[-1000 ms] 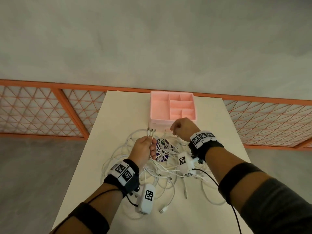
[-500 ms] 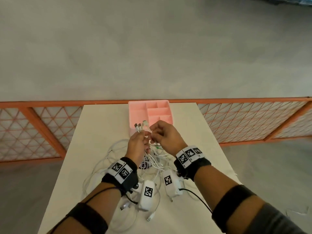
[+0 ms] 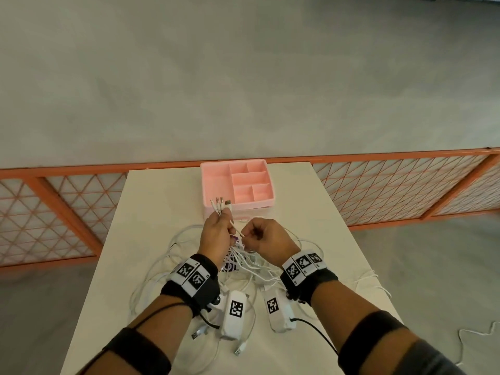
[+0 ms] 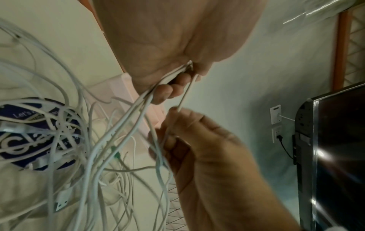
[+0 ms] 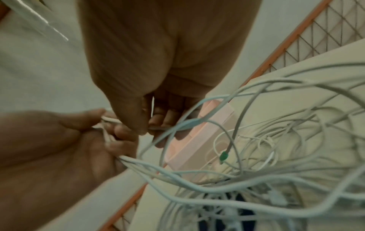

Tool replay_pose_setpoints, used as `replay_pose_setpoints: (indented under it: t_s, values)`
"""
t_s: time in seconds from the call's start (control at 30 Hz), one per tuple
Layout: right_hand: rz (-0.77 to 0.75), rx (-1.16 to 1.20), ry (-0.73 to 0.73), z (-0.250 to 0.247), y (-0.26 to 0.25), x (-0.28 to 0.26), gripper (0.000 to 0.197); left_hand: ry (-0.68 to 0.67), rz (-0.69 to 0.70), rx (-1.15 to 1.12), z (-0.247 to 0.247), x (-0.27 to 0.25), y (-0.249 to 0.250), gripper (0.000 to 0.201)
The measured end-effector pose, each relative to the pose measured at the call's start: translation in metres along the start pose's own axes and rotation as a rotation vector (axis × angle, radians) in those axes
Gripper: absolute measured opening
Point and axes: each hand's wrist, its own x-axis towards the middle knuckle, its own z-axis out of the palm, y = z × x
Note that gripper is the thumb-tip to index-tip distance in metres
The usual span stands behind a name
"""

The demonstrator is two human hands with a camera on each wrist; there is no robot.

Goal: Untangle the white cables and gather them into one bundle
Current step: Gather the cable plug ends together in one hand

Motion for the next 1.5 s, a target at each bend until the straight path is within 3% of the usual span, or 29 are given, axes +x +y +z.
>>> replay_pose_setpoints:
  t_s: [0.1, 0.2, 0.27, 0.4, 0.5, 0.6, 0.77, 0.87, 1.27, 1.4, 1.5]
  values:
    - [0.047, -0.328, -0.018, -0.008, 0.025, -0.002, 0.019, 0.048, 0.078, -0.034, -0.002, -0.005, 0.012, 0.03]
    - [0.254, -0.545, -0.066, -0.02, 0.068, -0.017, 0.035, 0.109, 0.147, -0.287, -0.013, -0.001, 0.043, 0.026]
    - [0.36, -0.598, -0.063, -0.026, 0.092, -0.032, 0.037, 0.089, 0.154, -0.478, -0.021, 0.005, 0.065, 0.026]
    - [0.316, -0.595, -0.037, -0.026, 0.092, -0.032, 0.04, 0.066, 0.15, -0.504, -0.024, 0.008, 0.081, 0.03]
    - [0.31, -0.423, 0.07, -0.033, 0.074, -0.017, 0.032, 0.035, 0.162, -0.455, -0.02, 0.007, 0.076, 0.031]
    - [0.202, -0.234, 0.197, -0.047, 0.043, -0.004, 0.024, -0.04, 0.183, -0.243, -0.015, 0.005, 0.063, 0.024]
    - [0.055, 0.23, 0.193, -0.055, -0.029, 0.006, 0.022, -0.149, 0.165, -0.102, -0.003, -0.001, 0.046, 0.024]
    - [-0.017, 0.412, 0.158, -0.054, -0.057, 0.008, 0.023, -0.179, 0.176, -0.076, 0.006, -0.005, 0.042, 0.014]
    - [-0.245, 0.773, 0.102, -0.067, -0.096, 0.011, 0.023, -0.333, 0.089, -0.127, 0.019, -0.01, 0.028, 0.01]
    - [-0.228, 0.776, 0.075, -0.058, -0.083, 0.013, 0.029, -0.276, 0.052, -0.108, 0.025, -0.008, 0.024, 0.025]
    - [-0.125, 0.6, 0.224, -0.05, -0.062, 0.017, 0.04, -0.199, 0.008, -0.111, 0.02, -0.003, 0.02, 0.021]
